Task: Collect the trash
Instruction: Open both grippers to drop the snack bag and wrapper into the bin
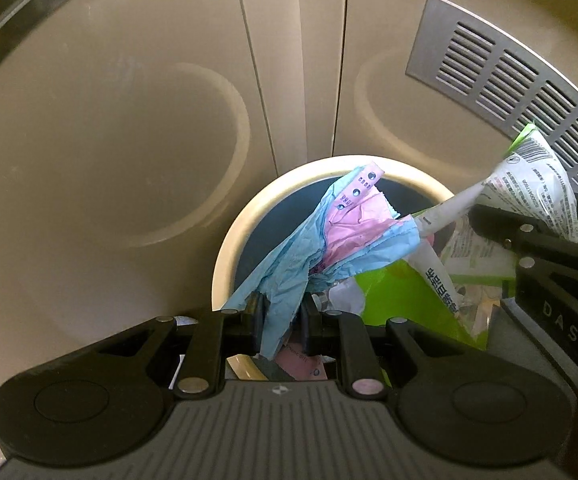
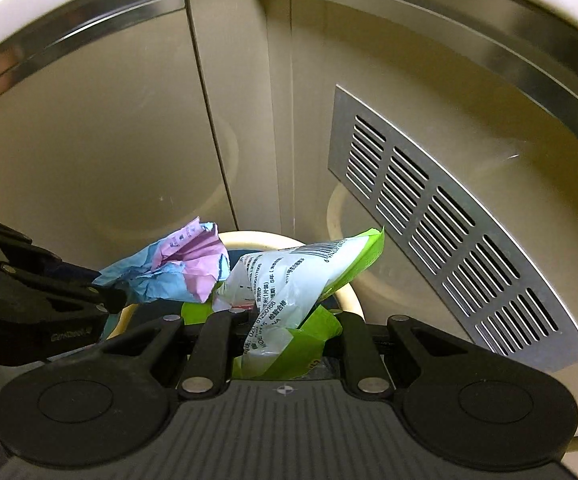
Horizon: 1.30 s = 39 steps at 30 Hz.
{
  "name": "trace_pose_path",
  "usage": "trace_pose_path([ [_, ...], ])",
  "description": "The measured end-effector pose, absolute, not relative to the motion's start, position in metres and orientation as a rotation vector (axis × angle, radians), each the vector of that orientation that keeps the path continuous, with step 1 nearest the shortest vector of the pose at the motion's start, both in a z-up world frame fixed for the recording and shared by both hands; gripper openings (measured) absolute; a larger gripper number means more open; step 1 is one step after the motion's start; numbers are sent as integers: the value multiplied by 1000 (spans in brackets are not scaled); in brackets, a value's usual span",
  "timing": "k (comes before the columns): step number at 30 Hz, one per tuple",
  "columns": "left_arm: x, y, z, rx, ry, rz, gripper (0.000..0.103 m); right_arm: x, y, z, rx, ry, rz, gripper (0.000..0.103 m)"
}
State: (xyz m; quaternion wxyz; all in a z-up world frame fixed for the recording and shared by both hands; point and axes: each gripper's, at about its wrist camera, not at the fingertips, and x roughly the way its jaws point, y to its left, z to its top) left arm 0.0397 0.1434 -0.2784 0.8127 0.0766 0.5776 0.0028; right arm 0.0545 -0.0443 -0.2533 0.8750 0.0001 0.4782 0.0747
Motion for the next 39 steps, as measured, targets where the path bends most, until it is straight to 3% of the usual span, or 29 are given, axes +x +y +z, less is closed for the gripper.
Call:
trace_pose_path([
  [7, 53, 138, -287, 182, 1252, 19, 23, 61, -39, -255, -22, 1012, 163, 19],
  [9, 51, 135, -290, 196, 1251, 26, 43, 64, -38, -255, -26, 1019, 159, 23],
  [10, 51, 135, -289, 191, 1244, 19, 50, 63, -39, -257, -30, 1025, 161, 31],
  [11, 50, 136, -287, 181, 1230, 6, 64, 64, -38, -256, -38, 1029, 161, 38],
  [12, 49, 137, -284, 178, 1214, -1, 82, 63, -37, -255, -48, 1027, 155, 56],
  [13, 47, 137, -281, 188, 1197, 4, 87, 63, -36, -254, -58, 1020, 152, 64],
  [16, 41, 138, -270, 236, 1156, 21, 103, 57, -37, -244, -85, 987, 147, 70],
  [28, -9, 145, -225, 189, 1104, 71, 103, 5, -46, -185, -79, 886, 179, 96],
  [39, -35, 144, -195, 235, 1010, 113, 103, -22, -43, -168, -39, 828, 183, 102],
])
